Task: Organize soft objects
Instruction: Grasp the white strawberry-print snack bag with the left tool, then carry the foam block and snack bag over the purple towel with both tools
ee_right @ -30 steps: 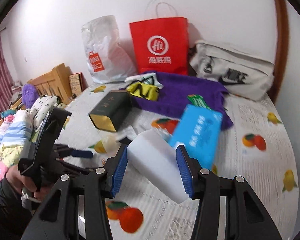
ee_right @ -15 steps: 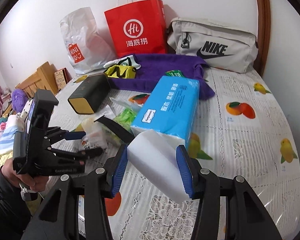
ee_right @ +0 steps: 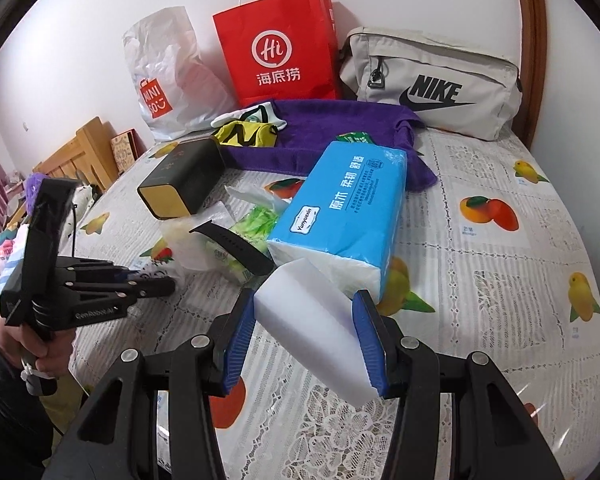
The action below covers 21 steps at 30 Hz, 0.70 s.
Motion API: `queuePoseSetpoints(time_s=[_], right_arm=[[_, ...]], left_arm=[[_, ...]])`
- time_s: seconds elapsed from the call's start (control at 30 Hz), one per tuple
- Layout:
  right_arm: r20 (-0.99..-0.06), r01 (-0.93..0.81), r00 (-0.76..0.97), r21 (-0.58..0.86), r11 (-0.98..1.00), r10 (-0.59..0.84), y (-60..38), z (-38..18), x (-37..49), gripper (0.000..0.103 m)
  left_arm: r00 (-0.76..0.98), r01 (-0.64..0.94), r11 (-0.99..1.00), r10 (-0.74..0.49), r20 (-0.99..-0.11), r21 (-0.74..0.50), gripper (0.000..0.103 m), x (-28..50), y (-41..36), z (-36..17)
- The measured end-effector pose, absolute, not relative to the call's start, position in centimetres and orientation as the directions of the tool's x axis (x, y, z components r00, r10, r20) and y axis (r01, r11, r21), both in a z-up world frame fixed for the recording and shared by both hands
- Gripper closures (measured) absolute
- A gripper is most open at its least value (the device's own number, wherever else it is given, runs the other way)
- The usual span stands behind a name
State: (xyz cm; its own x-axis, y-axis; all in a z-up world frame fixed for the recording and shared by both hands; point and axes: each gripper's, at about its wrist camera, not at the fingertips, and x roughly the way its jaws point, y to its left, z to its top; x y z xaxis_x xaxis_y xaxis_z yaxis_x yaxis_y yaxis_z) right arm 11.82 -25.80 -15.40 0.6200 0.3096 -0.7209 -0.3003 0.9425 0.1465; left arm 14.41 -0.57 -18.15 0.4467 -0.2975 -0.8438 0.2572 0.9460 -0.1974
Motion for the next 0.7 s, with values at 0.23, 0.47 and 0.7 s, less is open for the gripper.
queuePoseSetpoints(time_s=[0.23,0.47,0.7], right_arm=[[-0.748,-0.287,0.600,0.132,0.949,0.285,-25.8,-15.9,11.5,0.054],[-0.771,-0.303,0.572,0.119,0.946,0.280,-24.9,-17.0,11.4,0.054],[-0.771,-0.310,0.575,0.103,0.945,0.272,-24.4,-16.9,11.3,0.054]], left_arm=[[0.488,0.150,0.966,-0.257,-0.834,-0.210,0.088,13.7,3.0,-17.5],[0.502,0.101,0.969,-0.245,-0.829,-0.225,0.088,13.2,4.9,-17.7],[0.507,0.099,0.964,-0.264,-0.821,-0.248,0.088,12.9,4.9,-17.4]])
